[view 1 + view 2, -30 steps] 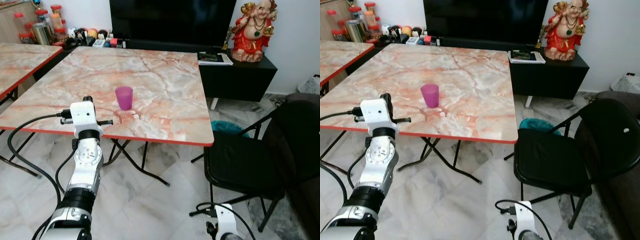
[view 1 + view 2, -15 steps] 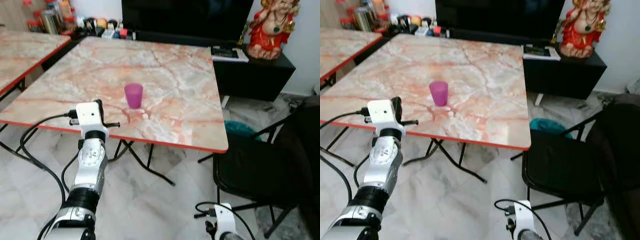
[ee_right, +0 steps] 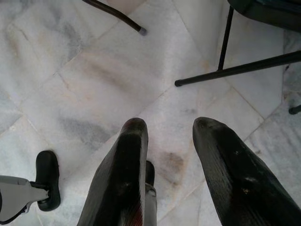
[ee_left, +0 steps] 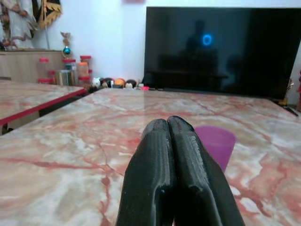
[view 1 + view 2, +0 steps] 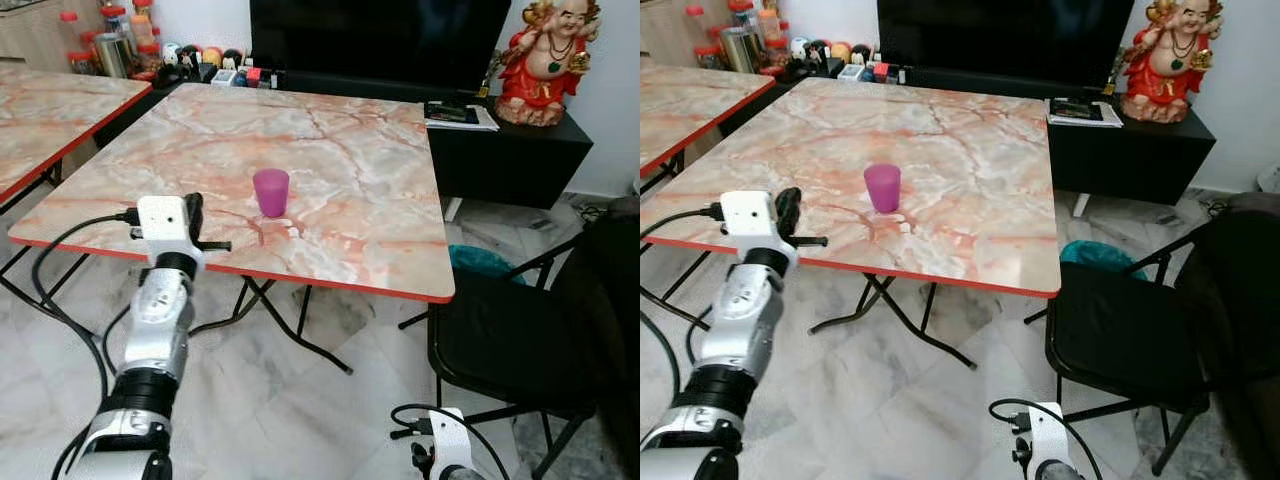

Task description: Setting the table

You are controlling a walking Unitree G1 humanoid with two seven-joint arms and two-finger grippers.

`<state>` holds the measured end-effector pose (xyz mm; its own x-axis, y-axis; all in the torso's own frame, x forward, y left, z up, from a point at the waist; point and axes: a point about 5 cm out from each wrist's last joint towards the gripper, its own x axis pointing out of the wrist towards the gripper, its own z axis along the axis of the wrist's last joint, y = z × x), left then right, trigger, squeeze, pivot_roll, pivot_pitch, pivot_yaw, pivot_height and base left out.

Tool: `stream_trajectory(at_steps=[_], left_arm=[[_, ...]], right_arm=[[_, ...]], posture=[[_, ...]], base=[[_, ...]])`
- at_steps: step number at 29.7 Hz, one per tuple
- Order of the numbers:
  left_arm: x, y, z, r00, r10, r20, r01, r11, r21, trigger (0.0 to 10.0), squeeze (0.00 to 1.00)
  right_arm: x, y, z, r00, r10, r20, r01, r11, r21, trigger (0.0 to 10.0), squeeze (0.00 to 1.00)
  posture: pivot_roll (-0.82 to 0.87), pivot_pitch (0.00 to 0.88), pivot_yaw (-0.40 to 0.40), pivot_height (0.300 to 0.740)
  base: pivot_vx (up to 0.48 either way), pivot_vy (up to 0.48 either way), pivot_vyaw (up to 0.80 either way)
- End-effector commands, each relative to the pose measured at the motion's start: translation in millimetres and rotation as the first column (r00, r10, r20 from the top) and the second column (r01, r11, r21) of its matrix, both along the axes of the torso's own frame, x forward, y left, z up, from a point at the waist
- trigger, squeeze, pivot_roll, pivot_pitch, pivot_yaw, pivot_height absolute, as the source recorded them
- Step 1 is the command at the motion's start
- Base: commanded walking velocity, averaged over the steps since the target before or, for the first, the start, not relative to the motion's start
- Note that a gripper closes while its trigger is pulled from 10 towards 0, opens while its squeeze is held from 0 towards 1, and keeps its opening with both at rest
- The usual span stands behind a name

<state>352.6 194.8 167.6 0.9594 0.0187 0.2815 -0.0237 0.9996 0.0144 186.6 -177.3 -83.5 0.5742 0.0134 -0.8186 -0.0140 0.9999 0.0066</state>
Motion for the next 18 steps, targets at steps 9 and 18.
stream_trajectory(at_steps=[9, 18], left_arm=[[1.6, -0.8, 9.7, 0.999, -0.033, 0.021, 0.032, 0.999, 0.014, 10.0, 0.00], [3.7, -3.1, 13.5, 0.998, -0.054, 0.025, 0.054, 0.998, 0.019, 10.0, 0.00]], right_arm=[[1.4, -2.4, 0.9, 1.000, -0.011, 0.001, 0.011, 1.000, -0.001, 10.0, 0.00], [2.8, -4.5, 1.9, 0.999, -0.037, 0.018, 0.037, 0.999, -0.008, 10.0, 0.00]], posture=[[-0.06, 0.000, -0.047, 0.740], [-0.06, 0.000, -0.037, 0.740]], base=[[0.361, 0.000, 0.00], [0.414, 0.000, 0.00]])
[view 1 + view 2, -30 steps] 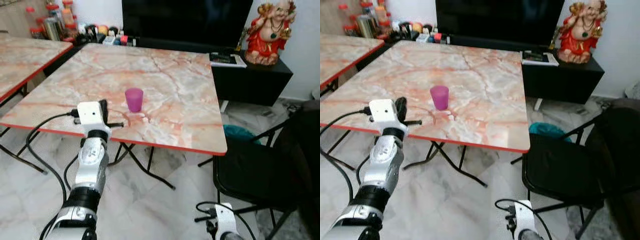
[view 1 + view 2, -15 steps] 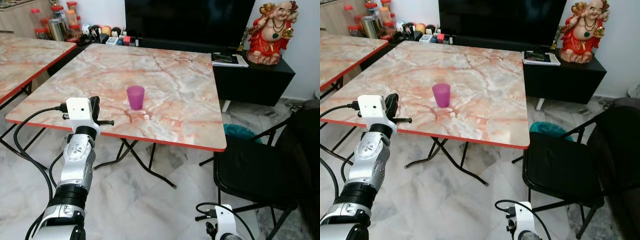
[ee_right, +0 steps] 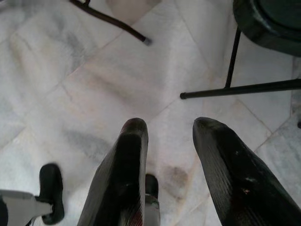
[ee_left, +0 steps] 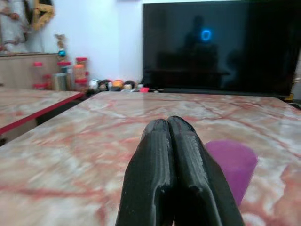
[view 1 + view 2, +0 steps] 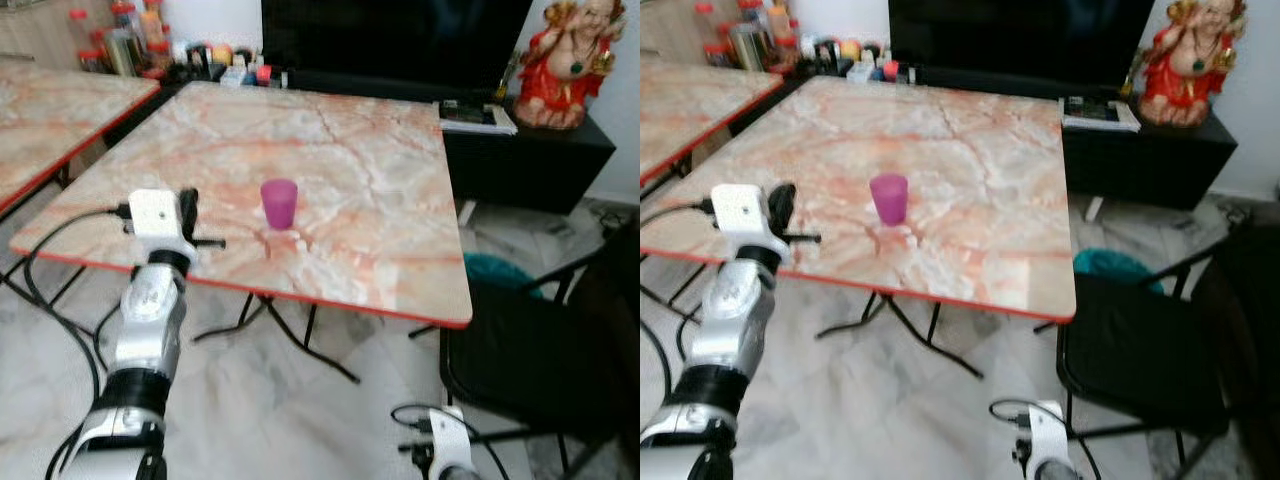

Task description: Setting the table

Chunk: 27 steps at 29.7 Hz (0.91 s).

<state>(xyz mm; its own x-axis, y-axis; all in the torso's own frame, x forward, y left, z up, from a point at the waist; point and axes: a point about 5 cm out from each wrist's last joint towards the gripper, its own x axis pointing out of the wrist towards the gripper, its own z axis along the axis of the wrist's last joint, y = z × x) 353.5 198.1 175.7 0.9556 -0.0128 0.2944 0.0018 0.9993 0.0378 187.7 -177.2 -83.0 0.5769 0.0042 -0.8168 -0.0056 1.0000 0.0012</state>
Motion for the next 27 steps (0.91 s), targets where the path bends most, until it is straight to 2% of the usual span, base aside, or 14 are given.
stream_trajectory(at_steps=[1, 17, 25, 27], left_arm=[[2.9, -6.6, 5.4, 0.999, -0.030, 0.012, 0.030, 1.000, -0.005, 10.0, 0.00], [5.9, -11.6, 7.4, 0.998, -0.068, 0.006, 0.068, 0.998, -0.001, 10.0, 0.00], [7.3, -12.8, 8.7, 0.997, -0.074, -0.004, 0.073, 0.995, -0.063, 10.0, 0.00], [8.0, -9.1, 9.0, 0.999, -0.051, -0.011, 0.050, 0.993, -0.103, 10.0, 0.00]], right_arm=[[2.0, -4.7, 1.7, 0.999, -0.029, 0.017, 0.029, 1.000, -0.002, 10.0, 0.00], [4.0, -2.4, 2.2, 0.999, -0.031, 0.016, 0.031, 1.000, -0.001, 10.0, 0.00], [2.3, -2.7, 1.4, 0.999, -0.035, 0.010, 0.035, 0.999, 0.002, 10.0, 0.00], [1.3, -3.2, 0.9, 0.999, -0.035, 0.006, 0.035, 0.999, 0.001, 10.0, 0.00]], posture=[[-0.06, 0.000, -0.036, 0.740], [-0.05, 0.000, -0.026, 0.740], [-0.06, 0.000, -0.028, 0.740], [-0.06, 0.000, -0.027, 0.740]], base=[[0.416, 0.000, 0.00], [0.413, 0.000, -0.12], [0.000, 0.000, 0.00], [0.000, 0.000, 0.00]])
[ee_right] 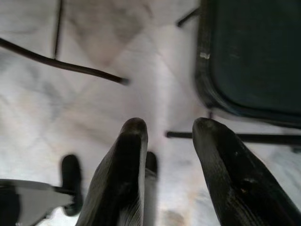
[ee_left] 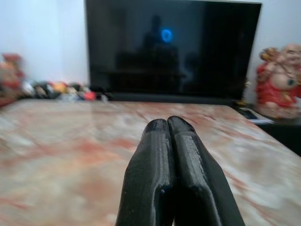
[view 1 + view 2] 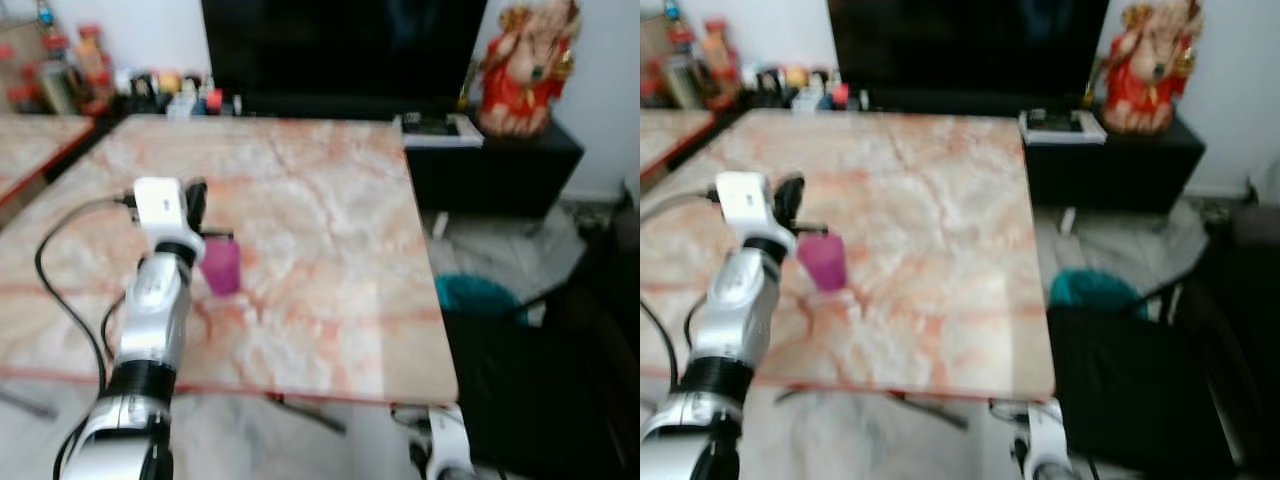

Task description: Setting the table

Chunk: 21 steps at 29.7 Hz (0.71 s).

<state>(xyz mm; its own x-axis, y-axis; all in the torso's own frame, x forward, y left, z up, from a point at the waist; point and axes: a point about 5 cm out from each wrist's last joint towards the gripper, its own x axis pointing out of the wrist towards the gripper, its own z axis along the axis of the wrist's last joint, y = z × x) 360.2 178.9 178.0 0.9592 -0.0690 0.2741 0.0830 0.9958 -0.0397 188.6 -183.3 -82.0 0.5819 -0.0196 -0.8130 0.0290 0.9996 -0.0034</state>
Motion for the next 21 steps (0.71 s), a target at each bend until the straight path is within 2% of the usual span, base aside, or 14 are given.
stream_trajectory(at_steps=[1, 3, 4, 5, 6, 7, 12, 17, 21], left_arm=[[1.4, 11.5, 6.8, 0.999, 0.038, 0.003, -0.038, 0.999, -0.038, 10.0, 0.00], [1.8, 12.1, 6.5, 0.999, 0.043, -0.006, -0.043, 0.998, -0.035, 10.0, 0.00], [2.6, 13.5, 6.0, 0.998, 0.055, -0.019, -0.055, 0.998, -0.025, 10.0, 0.21], [3.1, 14.9, 5.4, 0.997, 0.066, -0.028, -0.067, 0.997, -0.029, 10.0, 0.21], [3.6, 16.7, 4.7, 0.996, 0.079, -0.039, -0.080, 0.996, -0.035, 10.0, 0.70], [3.7, 17.9, 4.8, 0.996, 0.082, -0.038, -0.083, 0.996, -0.042, 10.0, 1.00], [3.0, 19.4, 5.7, 0.996, 0.088, -0.036, -0.090, 0.994, -0.062, 10.0, 1.00], [6.0, 16.3, 3.9, 0.995, 0.053, -0.080, -0.060, 0.994, -0.092, 10.0, 1.00], [10.7, 17.0, 0.3, 0.990, 0.061, -0.131, -0.071, 0.994, -0.077, 10.0, 1.00]], right_arm=[[0.1, 2.6, -0.3, 1.000, -0.001, -0.001, 0.001, 1.000, 0.005, 10.0, 0.00], [0.1, 2.3, -0.2, 1.000, -0.002, -0.001, 0.002, 1.000, 0.004, 10.0, 0.00], [0.2, 1.9, -0.2, 1.000, -0.003, -0.002, 0.003, 1.000, 0.004, 10.0, 0.00], [0.1, 1.7, -0.2, 1.000, -0.002, -0.002, 0.002, 1.000, 0.003, 10.0, 0.00], [0.0, 1.5, -0.2, 1.000, -0.001, -0.003, 0.001, 1.000, 0.003, 10.0, 0.00], [-0.2, 1.3, -0.3, 1.000, 0.001, -0.005, -0.001, 1.000, 0.002, 10.0, 0.00], [-0.7, 0.7, -0.5, 1.000, 0.004, -0.006, -0.004, 1.000, 0.001, 10.0, 0.00], [2.7, 1.2, 1.1, 1.000, 0.007, 0.001, -0.007, 1.000, 0.001, 10.0, 0.00], [2.5, 2.1, 0.9, 1.000, 0.004, 0.001, -0.004, 1.000, 0.004, 10.0, 0.00]], posture=[[-0.06, 0.000, -0.027, 0.740], [-0.06, 0.000, -0.031, 0.740], [-0.06, 0.000, -0.032, 0.740], [-0.06, 0.000, -0.034, 0.740], [-0.06, 0.000, -0.035, 0.740], [-0.05, 0.000, -0.035, 0.740], [-0.05, 0.000, -0.039, 0.740], [-0.06, 0.000, -0.040, 0.740], [-0.05, 0.000, -0.040, 0.740]], base=[[0.000, 0.000, 0.00], [0.000, 0.000, 0.00], [0.000, 0.000, 0.00], [0.000, 0.000, 0.00], [0.000, 0.000, 0.00], [0.000, 0.000, 0.00], [0.000, 0.000, 0.00], [0.000, 0.000, 0.00], [0.000, 0.000, 0.00]])
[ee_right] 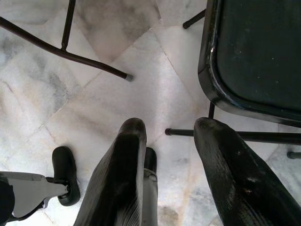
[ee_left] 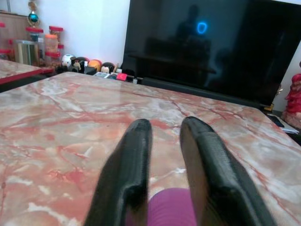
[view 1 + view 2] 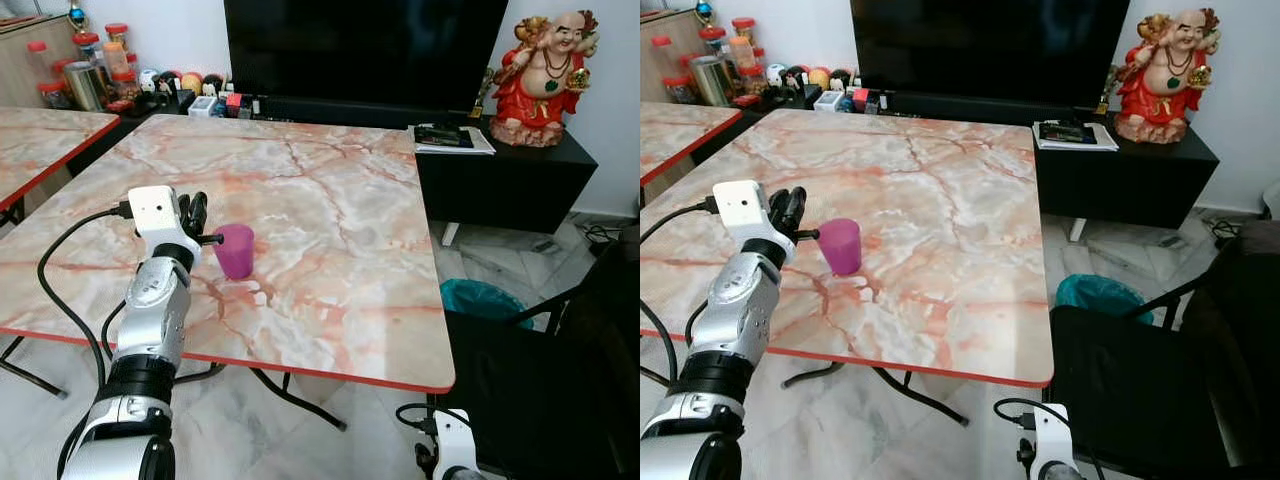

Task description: Setting the table

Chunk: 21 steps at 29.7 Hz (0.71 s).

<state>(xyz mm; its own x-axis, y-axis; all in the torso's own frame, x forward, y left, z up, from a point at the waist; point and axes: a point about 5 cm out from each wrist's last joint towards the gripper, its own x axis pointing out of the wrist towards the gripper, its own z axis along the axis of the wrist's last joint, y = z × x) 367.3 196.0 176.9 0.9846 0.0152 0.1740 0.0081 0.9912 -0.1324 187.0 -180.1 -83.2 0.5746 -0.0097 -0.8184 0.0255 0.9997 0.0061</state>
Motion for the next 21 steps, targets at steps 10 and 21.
stream_trajectory(at_steps=[10, 21], left_arm=[[8.7, -0.1, 5, 0.999, 0.006, -0.050, -0.005, 1.000, 0.017, 10.0, 1.00], [12.3, 2.5, -2, 0.981, 0.006, -0.195, 0.008, 0.998, 0.067, 10.0, 0.00]], right_arm=[[4.2, 1.2, 2, 1.000, -0.004, 0.010, 0.004, 1.000, 0.002, 10.0, 0.00], [3.7, 3.7, 1, 1.000, -0.005, 0.008, 0.004, 1.000, 0.008, 10.0, 0.00]], posture=[[-0.06, 0.000, -0.032, 0.740], [-0.06, 0.000, -0.021, 0.740]], base=[[0.000, 0.000, 0.00], [0.000, 0.000, 0.00]])
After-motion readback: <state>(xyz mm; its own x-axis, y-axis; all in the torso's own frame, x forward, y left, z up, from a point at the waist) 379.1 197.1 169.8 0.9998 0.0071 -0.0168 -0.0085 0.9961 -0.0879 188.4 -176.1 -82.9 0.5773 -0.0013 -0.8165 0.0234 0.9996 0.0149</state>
